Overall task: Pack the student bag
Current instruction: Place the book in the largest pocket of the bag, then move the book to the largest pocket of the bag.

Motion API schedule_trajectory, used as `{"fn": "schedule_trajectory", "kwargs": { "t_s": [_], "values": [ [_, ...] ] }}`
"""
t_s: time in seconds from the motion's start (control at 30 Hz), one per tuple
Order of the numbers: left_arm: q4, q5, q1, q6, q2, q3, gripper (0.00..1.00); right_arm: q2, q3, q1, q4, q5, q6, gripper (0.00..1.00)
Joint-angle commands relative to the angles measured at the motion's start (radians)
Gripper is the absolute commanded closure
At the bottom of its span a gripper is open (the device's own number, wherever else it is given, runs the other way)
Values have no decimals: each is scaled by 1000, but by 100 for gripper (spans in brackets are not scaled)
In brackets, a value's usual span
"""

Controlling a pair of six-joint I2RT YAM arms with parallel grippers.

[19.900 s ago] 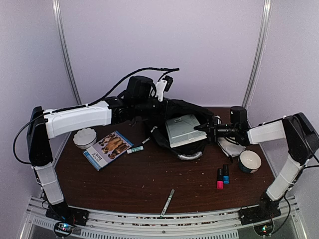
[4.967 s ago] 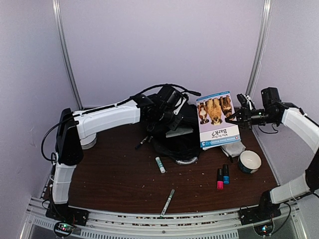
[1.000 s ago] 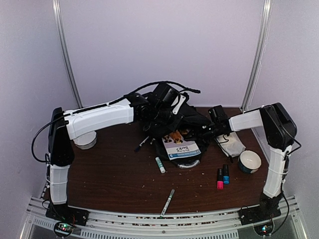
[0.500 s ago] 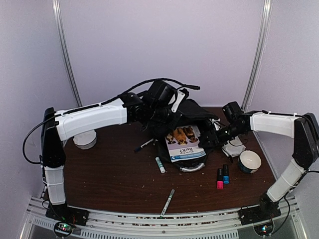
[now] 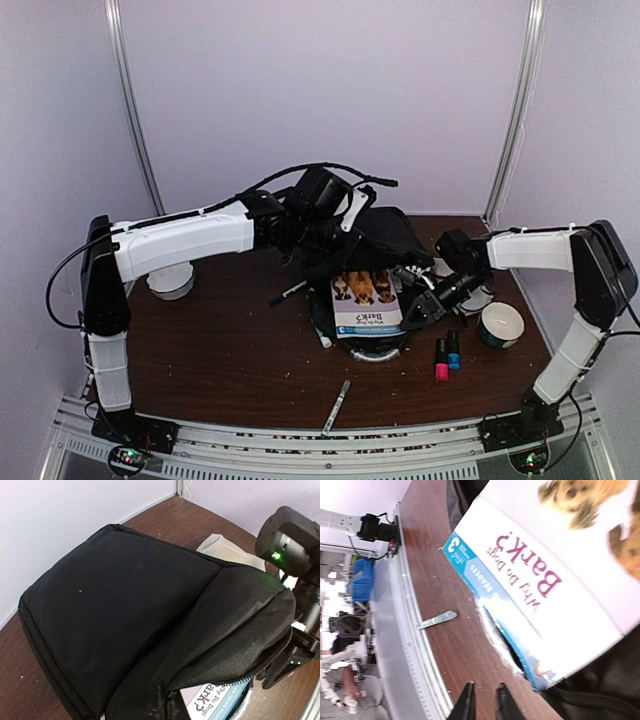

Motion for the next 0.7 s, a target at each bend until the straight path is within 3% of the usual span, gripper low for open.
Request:
{"fn": "schedule_trajectory", "kwargs": {
  "t_s": [0.0,0.17,0.4,0.67],
  "values": [
    [131,37,4,-26,7,1,100,62,47,32,-49,-200,-122,89],
    [130,21,4,-34,5,4,100,44,36,76,-55,-139,-136,87],
    [189,20,4,-16,-44,-14,100,-8,-16,216,-45,132,-98,62],
    [212,8,4,9,-78,-43,100,-39,14,215,-131,107,-168,58]
  ]
}}
